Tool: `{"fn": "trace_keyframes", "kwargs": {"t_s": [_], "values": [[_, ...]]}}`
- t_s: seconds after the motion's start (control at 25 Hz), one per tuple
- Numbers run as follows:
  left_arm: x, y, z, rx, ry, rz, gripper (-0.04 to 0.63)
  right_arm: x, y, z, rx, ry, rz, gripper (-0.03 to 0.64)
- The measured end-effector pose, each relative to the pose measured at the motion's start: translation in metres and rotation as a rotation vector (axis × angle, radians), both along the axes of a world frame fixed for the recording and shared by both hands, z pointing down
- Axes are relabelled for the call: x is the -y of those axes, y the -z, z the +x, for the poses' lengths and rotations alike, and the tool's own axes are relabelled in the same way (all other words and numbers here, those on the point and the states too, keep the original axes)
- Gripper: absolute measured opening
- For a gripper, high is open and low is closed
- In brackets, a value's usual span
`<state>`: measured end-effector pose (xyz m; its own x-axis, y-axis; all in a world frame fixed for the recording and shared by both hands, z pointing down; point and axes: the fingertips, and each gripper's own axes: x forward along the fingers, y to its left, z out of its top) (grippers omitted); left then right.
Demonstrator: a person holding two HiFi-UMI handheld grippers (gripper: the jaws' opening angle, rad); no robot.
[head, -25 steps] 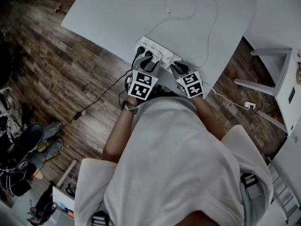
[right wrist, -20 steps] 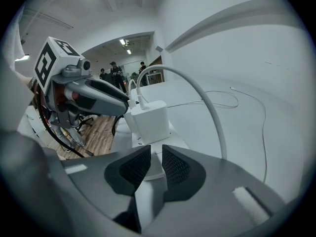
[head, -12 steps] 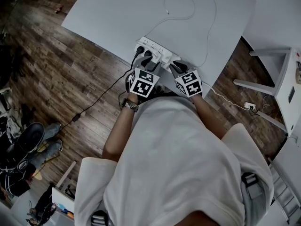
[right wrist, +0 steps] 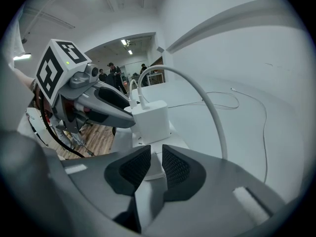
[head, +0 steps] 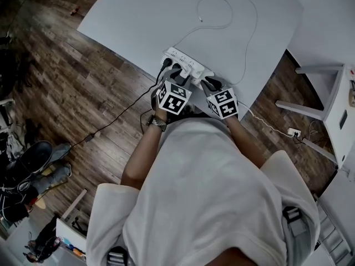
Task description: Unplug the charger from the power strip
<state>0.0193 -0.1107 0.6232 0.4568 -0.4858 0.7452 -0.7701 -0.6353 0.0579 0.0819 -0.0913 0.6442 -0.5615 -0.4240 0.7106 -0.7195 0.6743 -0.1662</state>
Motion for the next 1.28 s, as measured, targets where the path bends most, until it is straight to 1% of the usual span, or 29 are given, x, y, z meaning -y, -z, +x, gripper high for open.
{"fn": "trace_keyframes", "kwargs": {"t_s": [0.12,0.24,0.44,0.72,0.92,1.08,1.16,1.28], "values": [[0.0,0.0003,0.0005,-0.001,0.012,0.011,0.144,-0.0001,0.0009,0.0,0.003,-0.001,0.005,0.072],[0.0001,0.0012,0.0002,-0.023,0.021,0.018,0.143,0.0004,0.0013,-0.0002,0.003,0.001,0.008,0.071],[-0.0027,0.0018,0.0029,-0.046,0.008,0.011,0.143,-0.0018,0.002,0.0032,0.001,-0.006,0.01,0.061],[-0.0024,0.0045,-0.001,-0.072,0.031,0.003,0.141,-0.0016,0.004,-0.0005,0.002,-0.009,0.01,0.063],[-0.0024,0.0061,-0.0012,-0.118,0.074,0.011,0.141,-0.0029,0.0043,0.0002,0.009,-0.016,0.01,0.068],[-0.0035,0.0054,-0.0025,-0.137,0.106,0.01,0.141,-0.0041,0.0043,0.0003,0.014,-0.015,0.012,0.075],[-0.0029,0.0063,-0.0025,-0.13,0.094,0.02,0.141,-0.0042,0.0051,-0.0004,0.013,-0.014,0.014,0.075],[-0.0019,0.0072,-0.0031,-0.079,0.051,0.039,0.14,-0.0034,0.0055,-0.0033,0.008,-0.01,0.017,0.08]]}}
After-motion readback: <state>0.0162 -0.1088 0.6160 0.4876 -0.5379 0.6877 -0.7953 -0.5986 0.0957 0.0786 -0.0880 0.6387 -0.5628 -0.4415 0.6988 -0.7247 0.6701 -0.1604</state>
